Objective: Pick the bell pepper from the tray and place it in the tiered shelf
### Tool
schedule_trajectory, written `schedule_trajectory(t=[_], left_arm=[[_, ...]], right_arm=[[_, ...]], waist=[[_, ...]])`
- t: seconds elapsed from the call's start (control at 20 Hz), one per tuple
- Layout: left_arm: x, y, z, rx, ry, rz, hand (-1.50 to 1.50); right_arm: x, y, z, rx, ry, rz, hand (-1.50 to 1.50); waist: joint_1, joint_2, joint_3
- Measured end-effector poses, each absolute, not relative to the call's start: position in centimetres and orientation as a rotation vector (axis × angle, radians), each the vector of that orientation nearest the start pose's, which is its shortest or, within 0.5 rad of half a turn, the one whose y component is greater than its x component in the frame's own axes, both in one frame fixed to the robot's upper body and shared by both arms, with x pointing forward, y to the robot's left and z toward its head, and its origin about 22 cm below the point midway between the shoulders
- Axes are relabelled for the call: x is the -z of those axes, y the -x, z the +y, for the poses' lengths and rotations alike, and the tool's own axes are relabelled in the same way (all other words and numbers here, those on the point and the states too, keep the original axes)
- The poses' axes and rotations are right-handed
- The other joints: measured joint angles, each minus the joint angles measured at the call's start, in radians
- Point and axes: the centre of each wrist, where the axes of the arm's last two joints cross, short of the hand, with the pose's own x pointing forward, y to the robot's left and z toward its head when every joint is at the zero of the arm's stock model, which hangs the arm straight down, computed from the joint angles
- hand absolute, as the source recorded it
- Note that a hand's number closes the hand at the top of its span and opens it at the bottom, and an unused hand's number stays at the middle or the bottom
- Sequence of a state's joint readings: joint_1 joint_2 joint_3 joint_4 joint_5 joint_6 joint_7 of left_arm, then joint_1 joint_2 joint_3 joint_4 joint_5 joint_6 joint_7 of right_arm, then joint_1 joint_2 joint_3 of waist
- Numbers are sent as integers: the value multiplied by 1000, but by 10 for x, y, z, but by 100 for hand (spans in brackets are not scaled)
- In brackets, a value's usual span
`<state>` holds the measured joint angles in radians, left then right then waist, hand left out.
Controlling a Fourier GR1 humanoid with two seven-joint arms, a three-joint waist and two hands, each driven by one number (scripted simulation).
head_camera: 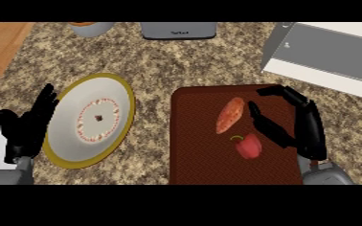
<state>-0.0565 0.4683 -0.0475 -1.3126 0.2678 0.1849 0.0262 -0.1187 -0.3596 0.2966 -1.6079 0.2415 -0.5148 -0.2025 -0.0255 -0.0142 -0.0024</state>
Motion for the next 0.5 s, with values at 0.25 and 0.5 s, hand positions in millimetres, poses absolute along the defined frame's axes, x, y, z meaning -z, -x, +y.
schedule_trajectory(t=[0.25, 0.5], left_arm=[[3, -247, 350, 29, -288, -1340, 0], [0, -236, 356, 33, -282, -1322, 0]], right_arm=[[12, -198, -166, -442, 611, -2014, -150], [27, -162, -165, -517, 861, -1928, -150]], waist=[[11, 7, 1], [7, 5, -1]])
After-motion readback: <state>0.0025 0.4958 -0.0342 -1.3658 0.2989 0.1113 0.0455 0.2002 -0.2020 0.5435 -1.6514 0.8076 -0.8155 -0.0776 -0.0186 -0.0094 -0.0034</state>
